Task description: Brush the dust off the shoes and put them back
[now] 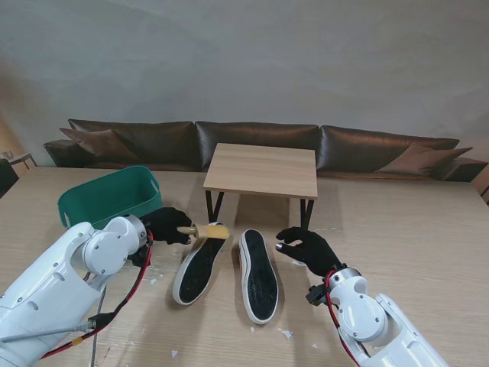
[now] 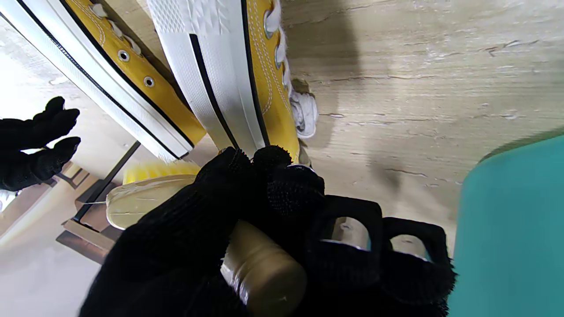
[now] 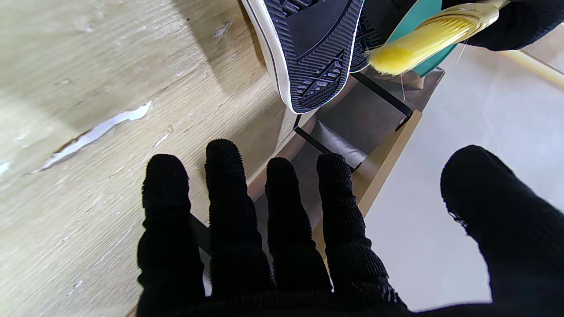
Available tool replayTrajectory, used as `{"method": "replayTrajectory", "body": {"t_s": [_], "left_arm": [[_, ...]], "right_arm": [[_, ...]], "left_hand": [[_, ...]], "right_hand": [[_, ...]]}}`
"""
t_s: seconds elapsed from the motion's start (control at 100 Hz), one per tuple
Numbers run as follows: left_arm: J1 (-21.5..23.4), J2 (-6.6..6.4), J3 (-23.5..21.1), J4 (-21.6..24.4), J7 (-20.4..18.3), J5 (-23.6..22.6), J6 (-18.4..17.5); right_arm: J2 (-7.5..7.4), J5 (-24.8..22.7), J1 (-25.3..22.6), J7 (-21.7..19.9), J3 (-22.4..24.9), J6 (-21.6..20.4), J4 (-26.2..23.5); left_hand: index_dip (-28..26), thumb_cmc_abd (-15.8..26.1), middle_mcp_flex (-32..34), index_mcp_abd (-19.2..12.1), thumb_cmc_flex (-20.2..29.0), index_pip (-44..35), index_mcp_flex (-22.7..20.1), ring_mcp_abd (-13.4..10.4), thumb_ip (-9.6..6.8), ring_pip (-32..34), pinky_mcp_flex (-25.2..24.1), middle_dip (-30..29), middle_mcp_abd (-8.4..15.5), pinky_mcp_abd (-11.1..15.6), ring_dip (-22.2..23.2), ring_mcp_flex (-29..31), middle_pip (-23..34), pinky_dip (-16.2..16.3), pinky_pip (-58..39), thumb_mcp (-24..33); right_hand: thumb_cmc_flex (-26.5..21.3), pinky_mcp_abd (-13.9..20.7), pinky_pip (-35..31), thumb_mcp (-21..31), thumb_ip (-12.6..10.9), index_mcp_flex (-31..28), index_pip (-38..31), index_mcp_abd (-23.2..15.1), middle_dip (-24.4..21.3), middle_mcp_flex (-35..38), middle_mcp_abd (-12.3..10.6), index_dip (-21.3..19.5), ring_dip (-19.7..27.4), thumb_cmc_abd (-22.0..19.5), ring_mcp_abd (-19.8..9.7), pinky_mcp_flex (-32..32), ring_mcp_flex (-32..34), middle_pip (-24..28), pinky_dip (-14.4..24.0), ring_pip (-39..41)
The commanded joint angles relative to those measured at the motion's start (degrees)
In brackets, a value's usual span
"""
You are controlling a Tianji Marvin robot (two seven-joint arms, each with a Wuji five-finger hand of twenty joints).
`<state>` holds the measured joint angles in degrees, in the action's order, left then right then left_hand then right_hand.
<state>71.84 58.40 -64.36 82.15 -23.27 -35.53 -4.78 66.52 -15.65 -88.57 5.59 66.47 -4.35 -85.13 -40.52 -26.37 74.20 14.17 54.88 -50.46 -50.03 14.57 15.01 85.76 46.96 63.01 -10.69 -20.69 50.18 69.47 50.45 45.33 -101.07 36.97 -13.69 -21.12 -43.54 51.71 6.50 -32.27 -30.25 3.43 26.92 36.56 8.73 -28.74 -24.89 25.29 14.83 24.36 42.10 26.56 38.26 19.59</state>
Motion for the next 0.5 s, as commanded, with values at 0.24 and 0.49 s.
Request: {"method": "replayTrajectory", "body": {"t_s": [0.24, 0.49], "left_arm": [[0.25, -0.38, 0.12, 1.73, -5.13, 0.23, 1.41], [3.43, -1.12, -2.12, 6.4, -8.64, -1.44, 2.48]], "right_arm": [[0.05, 0.29, -0.26, -1.29, 0.03, 0.25, -0.21], [0.02, 0.39, -0.2, -1.51, -0.03, 0.3, -0.15]], "left_hand": [[0.18, 4.6, 3.55, -0.1, 3.46, -0.26, -0.07, 2.76, -1.7, 3.36, -0.33, 1.35, -2.3, 0.74, 0.11, 3.06, 0.38, 0.22, -3.76, 0.13], [0.29, 4.75, 3.59, -0.04, 3.56, -0.08, -0.17, 2.75, -1.9, 3.32, -0.43, 1.48, -2.26, 0.81, 0.13, 3.06, 0.34, 0.31, -3.67, -0.25]], "right_hand": [[-0.08, 0.17, -1.58, 0.78, -1.52, 1.48, -0.6, -0.12, -0.59, 0.19, 0.61, 0.9, -0.51, -1.54, 0.42, -7.3, 1.03, 0.61, 0.09, 0.26], [-0.11, 0.23, -1.56, 0.74, -1.53, 1.44, -0.58, -0.1, -0.6, 0.17, 0.69, 0.89, -0.51, -1.59, 0.34, -7.28, 0.95, 0.56, 0.14, 0.24]]}}
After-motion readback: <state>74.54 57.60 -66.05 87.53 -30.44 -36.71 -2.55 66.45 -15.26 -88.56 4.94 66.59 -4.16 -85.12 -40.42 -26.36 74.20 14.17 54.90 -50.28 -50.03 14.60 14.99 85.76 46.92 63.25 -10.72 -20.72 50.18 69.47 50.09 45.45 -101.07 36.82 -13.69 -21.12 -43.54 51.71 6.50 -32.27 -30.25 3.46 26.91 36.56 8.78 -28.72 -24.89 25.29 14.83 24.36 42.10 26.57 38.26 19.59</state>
